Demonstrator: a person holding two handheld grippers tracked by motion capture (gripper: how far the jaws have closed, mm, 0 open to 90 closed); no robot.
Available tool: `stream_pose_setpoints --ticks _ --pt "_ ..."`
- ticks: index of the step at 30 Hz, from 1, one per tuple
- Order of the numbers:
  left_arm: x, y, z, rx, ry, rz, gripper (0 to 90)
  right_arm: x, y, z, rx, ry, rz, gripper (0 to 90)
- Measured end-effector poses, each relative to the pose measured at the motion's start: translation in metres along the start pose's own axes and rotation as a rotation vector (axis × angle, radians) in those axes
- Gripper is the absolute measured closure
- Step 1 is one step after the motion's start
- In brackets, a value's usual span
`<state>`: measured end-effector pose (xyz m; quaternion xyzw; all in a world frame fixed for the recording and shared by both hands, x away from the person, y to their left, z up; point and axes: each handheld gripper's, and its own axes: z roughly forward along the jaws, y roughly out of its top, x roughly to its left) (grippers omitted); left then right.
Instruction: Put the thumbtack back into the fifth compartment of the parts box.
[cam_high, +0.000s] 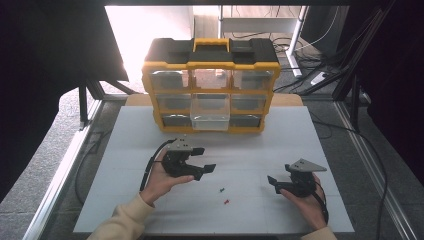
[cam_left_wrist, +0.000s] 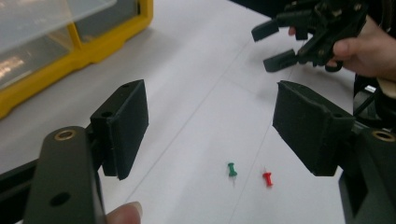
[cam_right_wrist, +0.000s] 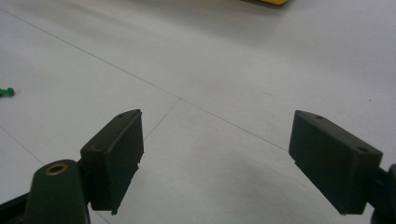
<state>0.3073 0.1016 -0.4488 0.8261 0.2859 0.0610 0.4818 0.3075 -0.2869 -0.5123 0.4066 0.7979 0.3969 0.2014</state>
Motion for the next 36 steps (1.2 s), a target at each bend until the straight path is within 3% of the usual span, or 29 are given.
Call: stream_pose_setpoints --ticks 15,31,36 --pt "-0.009 -0.016 0.029 0.1 -0.029 0.007 26.2 0.0 0.0 0.0 0.004 -0.004 -0.003 18.5" --pt "-0.021 -0.031 0.066 0.224 -0.017 0.057 26.8 0.0 0.0 0.001 0.007 0.0 -0.006 18.5" --pt "-0.022 -0.036 0.077 0.249 -0.008 0.052 27.3 0.001 0.0 0.001 0.008 0.001 -0.005 18.5"
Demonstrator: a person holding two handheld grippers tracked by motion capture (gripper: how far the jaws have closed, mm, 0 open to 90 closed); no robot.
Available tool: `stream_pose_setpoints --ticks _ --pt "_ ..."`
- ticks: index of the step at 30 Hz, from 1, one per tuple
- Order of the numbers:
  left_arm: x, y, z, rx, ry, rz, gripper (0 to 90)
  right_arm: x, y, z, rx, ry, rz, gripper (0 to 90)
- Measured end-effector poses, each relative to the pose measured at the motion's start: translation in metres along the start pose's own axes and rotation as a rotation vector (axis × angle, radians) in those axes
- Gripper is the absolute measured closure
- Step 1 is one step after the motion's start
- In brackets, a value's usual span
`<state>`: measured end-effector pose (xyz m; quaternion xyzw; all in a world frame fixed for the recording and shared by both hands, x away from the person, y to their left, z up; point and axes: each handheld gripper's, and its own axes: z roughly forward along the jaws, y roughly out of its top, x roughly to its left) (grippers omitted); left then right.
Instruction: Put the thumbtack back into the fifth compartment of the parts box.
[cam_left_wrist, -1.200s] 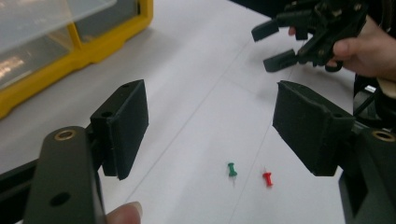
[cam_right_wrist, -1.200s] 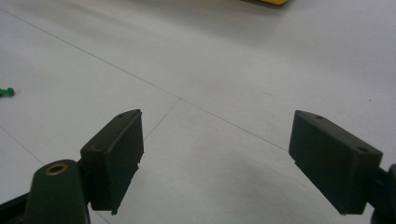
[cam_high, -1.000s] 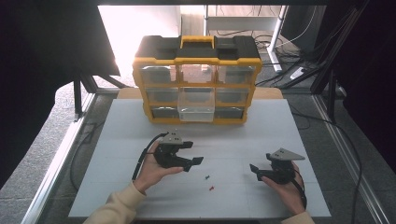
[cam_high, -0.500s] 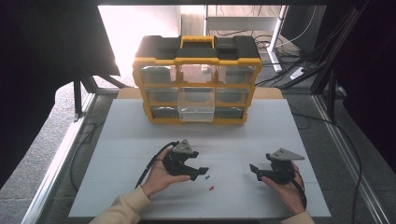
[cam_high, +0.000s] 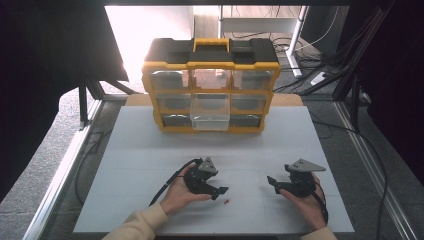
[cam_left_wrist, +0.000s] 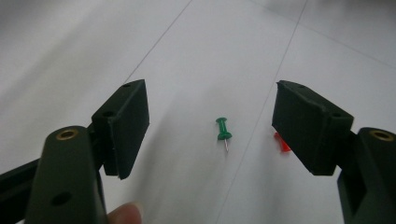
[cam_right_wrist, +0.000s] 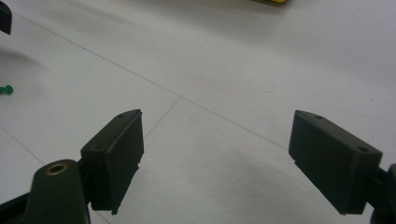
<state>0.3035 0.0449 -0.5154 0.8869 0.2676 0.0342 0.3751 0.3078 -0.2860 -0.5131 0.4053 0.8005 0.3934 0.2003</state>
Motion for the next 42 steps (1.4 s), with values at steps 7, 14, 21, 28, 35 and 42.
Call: stream_pose_setpoints --ticks 7,14,21,28,35,42 --pt "-0.002 -0.002 0.011 0.036 0.013 0.007 30.3 0.0 0.0 0.0 0.001 0.0 0.002 18.5" --pt "-0.007 -0.003 0.015 0.063 0.015 0.043 41.1 -0.001 0.0 0.001 0.002 0.0 0.005 18.6" --pt "-0.009 -0.003 0.017 0.093 0.025 0.088 52.5 -0.001 0.0 0.001 0.001 0.0 0.003 18.6" --pt "-0.01 -0.003 0.016 0.096 0.022 0.103 69.6 -0.001 0.0 0.001 0.002 -0.002 0.003 18.6" --pt "-0.008 -0.003 0.016 0.099 -0.022 0.091 83.2 -0.001 0.0 0.001 0.002 -0.003 0.004 18.6" --pt "-0.008 -0.004 0.015 0.052 -0.022 0.058 83.7 -0.001 0.0 0.0 0.004 -0.008 0.002 18.7"
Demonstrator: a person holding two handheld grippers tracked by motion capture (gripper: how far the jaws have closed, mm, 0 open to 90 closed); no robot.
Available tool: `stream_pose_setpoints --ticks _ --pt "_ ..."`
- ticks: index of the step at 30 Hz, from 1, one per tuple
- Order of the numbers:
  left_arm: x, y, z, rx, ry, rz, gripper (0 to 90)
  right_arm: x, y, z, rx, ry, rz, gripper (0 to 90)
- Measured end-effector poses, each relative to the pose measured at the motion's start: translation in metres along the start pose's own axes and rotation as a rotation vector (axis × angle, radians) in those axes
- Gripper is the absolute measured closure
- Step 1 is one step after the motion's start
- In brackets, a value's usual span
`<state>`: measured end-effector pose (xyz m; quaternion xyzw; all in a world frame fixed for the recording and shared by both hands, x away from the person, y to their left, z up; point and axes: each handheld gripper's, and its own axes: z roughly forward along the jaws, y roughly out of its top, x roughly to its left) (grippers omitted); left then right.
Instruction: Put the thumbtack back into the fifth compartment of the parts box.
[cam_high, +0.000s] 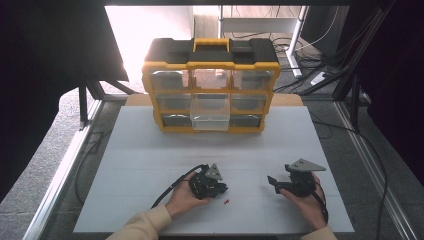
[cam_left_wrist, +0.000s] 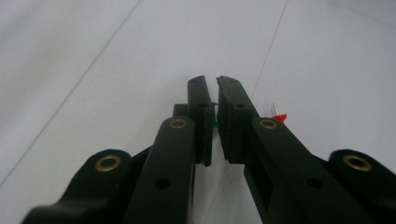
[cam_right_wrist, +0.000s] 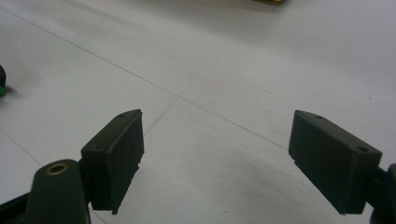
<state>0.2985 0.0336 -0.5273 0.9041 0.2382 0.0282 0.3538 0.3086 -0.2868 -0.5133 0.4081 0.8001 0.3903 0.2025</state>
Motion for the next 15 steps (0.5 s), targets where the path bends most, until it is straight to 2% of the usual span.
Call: stream_pose_setpoints --ticks 6,15 --pt "0.004 0.0 -0.01 -0.062 -0.011 -0.011 83.7 0.0 0.0 0.0 0.001 -0.002 0.0 18.7" --pt "0.01 -0.003 -0.025 -0.149 -0.016 -0.053 83.7 0.0 0.0 0.0 0.0 0.003 0.002 18.7"
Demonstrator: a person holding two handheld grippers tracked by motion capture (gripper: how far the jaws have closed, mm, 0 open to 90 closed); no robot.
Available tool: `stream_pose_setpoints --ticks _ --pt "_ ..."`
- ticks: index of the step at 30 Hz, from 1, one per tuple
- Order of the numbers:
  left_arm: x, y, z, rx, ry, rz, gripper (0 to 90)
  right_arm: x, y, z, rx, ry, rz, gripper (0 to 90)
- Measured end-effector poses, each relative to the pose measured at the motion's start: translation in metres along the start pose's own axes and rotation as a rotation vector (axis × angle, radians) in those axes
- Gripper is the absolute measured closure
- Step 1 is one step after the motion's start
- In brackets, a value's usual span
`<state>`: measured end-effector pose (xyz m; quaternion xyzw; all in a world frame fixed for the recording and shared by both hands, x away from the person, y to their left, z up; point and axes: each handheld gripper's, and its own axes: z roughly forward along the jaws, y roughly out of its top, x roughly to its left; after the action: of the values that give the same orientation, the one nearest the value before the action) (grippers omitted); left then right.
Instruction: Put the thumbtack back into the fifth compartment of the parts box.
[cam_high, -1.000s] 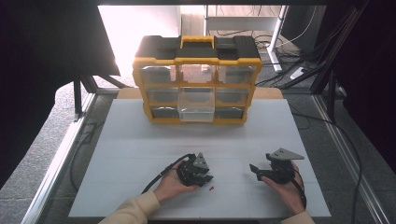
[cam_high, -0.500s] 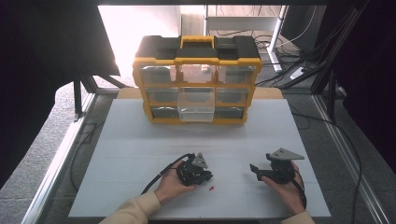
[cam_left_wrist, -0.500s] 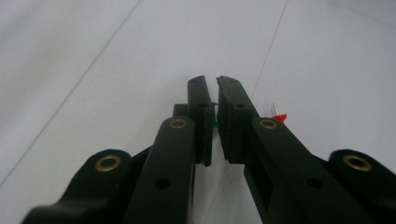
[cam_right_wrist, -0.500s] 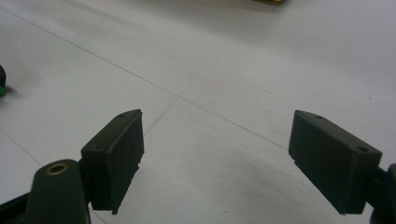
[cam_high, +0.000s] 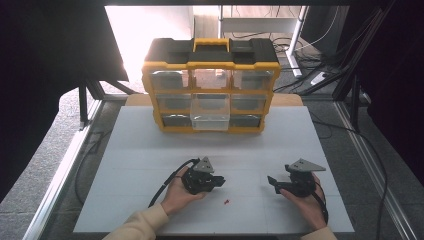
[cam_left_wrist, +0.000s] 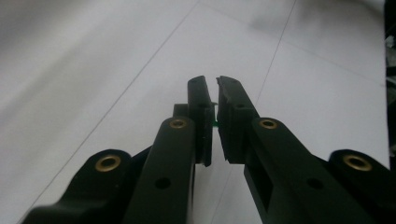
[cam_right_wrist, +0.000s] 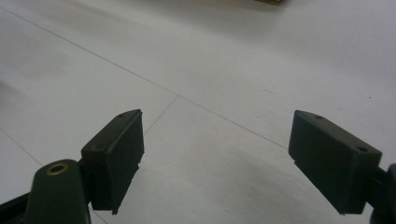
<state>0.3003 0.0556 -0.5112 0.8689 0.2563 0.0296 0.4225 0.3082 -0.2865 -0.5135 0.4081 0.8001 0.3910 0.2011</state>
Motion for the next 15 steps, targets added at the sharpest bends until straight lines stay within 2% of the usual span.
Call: stream_pose_setpoints --ticks 15 --pt "0.009 0.006 -0.029 -0.105 0.019 -0.027 83.7 0.0 0.0 -0.001 -0.003 0.0 -0.002 18.7"
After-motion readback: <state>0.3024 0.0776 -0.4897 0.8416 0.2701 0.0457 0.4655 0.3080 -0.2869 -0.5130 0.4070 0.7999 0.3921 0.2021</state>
